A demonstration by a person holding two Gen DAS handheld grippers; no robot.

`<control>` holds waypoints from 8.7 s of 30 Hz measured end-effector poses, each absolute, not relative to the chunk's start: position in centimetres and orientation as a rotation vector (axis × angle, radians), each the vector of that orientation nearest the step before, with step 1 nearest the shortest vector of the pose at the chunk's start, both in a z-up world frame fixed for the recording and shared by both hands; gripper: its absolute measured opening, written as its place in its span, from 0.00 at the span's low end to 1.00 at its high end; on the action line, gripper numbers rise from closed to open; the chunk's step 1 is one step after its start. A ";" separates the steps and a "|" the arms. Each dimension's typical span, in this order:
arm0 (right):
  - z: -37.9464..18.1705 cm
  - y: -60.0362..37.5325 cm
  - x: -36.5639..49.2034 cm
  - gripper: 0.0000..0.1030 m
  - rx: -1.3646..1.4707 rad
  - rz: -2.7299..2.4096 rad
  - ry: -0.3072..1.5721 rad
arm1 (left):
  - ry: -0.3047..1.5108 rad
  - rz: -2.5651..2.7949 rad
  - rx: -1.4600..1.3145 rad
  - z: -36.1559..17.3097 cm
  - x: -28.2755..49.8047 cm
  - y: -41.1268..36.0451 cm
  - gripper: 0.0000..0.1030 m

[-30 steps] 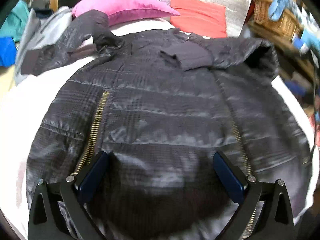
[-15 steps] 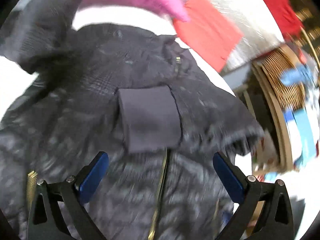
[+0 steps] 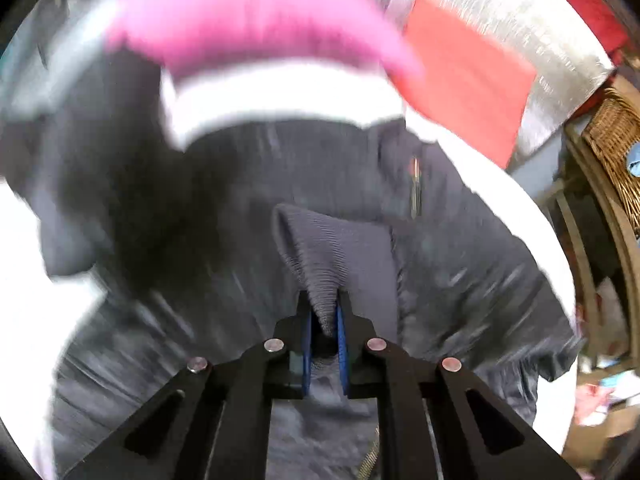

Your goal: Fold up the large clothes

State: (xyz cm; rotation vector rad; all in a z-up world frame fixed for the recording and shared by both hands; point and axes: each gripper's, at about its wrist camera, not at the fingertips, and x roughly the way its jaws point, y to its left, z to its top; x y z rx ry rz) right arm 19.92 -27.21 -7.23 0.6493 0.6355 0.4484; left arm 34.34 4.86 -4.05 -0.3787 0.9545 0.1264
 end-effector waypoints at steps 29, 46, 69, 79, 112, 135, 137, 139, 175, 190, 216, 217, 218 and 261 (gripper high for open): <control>-7.8 -28.1 20.8 0.86 0.686 0.429 0.658 | 0.982 0.284 -0.092 -6.7 35.4 8.7 0.54; -7.8 -28.3 20.8 0.86 0.680 0.421 0.655 | 0.912 0.198 0.033 -11.9 34.6 2.1 0.83; -10.0 -36.3 39.5 0.87 0.991 0.389 0.871 | 0.988 0.071 -0.004 -11.0 35.1 4.2 0.86; -8.2 -37.0 44.4 0.93 0.855 0.350 0.889 | 0.939 0.098 -0.002 -12.4 34.6 5.0 0.92; -8.6 -23.5 24.4 1.00 0.343 0.415 0.798 | 0.668 0.391 -0.998 -11.4 25.2 47.0 0.92; -9.3 -24.2 24.3 1.00 0.400 0.463 0.763 | 0.595 0.468 -0.417 3.4 27.3 41.3 0.20; -9.3 -24.3 24.2 1.00 0.406 0.467 0.760 | 0.544 0.417 -0.368 7.0 25.9 38.5 0.20; -9.2 -24.4 24.2 1.00 0.410 0.469 0.758 | 0.506 0.365 -0.313 10.2 25.7 35.1 0.20; -5.4 -36.8 20.6 1.00 0.888 0.261 0.406 | 0.969 -0.199 -0.157 1.2 34.3 -6.5 0.73; -5.9 -33.7 21.9 1.00 0.815 0.365 0.547 | 0.904 0.052 -0.279 -6.0 23.8 12.6 0.76; 1.3 -26.0 37.6 0.12 0.289 0.146 0.713 | 0.939 0.141 -0.555 -9.2 31.3 21.5 0.76; -0.7 -26.1 38.3 0.12 0.279 0.120 0.783 | 0.945 0.153 -0.561 -9.3 31.3 21.8 0.76; -3.2 -26.3 39.1 0.15 0.289 0.111 0.878 | 0.941 0.162 -0.569 -9.3 31.4 22.0 0.76; -5.1 -19.4 44.3 0.88 0.078 0.244 0.949 | 0.814 0.084 -0.077 -7.3 35.3 11.6 0.85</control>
